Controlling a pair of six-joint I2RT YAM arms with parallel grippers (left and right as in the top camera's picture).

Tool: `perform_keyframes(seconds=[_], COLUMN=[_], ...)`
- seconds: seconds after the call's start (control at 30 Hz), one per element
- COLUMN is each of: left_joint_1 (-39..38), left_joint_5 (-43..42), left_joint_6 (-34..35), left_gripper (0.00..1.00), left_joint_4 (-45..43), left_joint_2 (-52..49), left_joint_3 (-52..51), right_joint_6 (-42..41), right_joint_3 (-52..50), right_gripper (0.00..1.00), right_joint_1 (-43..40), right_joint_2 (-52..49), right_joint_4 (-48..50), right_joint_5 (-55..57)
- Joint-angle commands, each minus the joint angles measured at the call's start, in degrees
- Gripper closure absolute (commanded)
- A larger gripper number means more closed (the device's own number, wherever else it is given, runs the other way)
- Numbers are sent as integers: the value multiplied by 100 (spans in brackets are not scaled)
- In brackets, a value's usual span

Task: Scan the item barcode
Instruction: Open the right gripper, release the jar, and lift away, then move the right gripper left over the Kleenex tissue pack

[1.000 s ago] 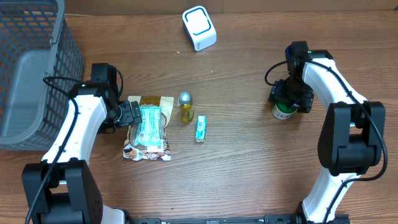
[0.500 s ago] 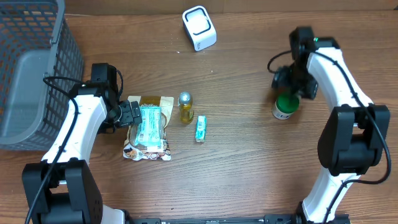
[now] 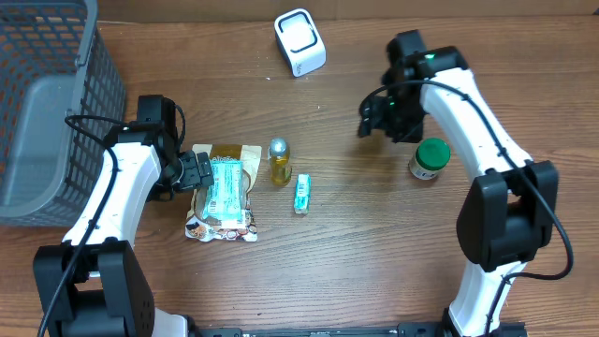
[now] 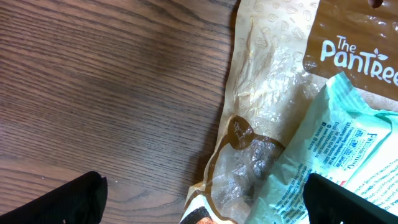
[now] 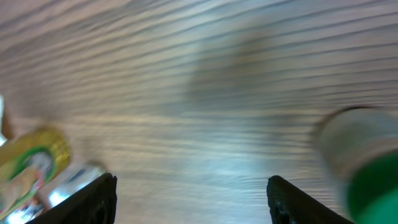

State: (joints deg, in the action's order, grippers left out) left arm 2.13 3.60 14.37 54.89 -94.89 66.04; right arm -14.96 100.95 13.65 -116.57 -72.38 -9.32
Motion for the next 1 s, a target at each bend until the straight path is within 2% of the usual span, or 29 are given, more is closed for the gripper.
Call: perform_keyframes(seconds=[0.0,0.4,0.67,0.97], left_joint_1=[13,15,15,15], left_joint_5=[-46,-46,-46,-44], left_joint_6=[-66,-66,-66,-66], left_gripper=[1,0,1,0], left_joint_4=[11,11,11,11], left_joint_2=[-24,-24,-24,-24], left_joint_3=[87,87,87,87], right_joint_6=[7,-474,-710,-824], right_joint_3=[103,-299,-833,-1235], right_gripper=[26,26,27,28], right_joint_1=[260,1342,1873,2107], right_joint_2=[160,160,160,160], right_joint_4=[-26,-48,518,1228], right_joint_5=[-284,-280,-275,-278])
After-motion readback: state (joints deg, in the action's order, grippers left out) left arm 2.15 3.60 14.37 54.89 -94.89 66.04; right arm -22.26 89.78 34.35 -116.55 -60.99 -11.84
